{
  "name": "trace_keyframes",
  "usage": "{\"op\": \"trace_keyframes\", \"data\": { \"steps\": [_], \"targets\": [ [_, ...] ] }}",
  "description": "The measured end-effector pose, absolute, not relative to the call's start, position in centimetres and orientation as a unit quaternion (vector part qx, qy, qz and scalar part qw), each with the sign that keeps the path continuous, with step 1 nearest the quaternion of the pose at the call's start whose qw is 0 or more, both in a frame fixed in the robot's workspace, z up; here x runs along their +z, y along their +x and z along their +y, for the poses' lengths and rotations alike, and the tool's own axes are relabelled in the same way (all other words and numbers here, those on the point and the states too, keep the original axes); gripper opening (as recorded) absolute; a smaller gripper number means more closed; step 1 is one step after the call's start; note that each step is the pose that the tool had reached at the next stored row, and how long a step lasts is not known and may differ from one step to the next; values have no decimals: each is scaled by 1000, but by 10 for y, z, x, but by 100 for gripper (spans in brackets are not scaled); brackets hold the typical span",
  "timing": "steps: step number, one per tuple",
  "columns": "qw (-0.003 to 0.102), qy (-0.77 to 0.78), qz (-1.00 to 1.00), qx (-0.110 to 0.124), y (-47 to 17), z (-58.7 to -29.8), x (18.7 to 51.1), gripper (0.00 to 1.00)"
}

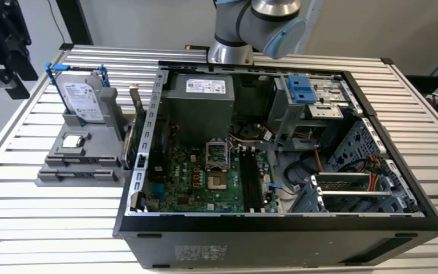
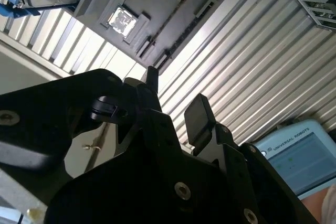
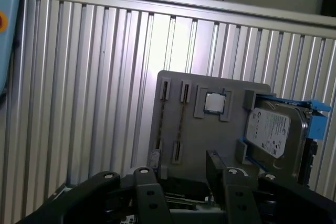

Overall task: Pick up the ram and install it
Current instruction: 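Pick up the ram and move it above insertion slot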

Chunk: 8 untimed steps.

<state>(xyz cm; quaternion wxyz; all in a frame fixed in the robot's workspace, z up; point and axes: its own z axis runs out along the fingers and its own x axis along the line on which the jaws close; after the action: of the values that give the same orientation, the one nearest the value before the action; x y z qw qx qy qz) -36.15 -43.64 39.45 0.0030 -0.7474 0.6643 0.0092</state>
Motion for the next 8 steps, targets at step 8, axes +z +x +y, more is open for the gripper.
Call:
{"op": "trace_keyframes", "data": {
  "steps": [8],
  "targets": [
    [3,-744,668,9,-362,-436,385,100]
  ]
}}
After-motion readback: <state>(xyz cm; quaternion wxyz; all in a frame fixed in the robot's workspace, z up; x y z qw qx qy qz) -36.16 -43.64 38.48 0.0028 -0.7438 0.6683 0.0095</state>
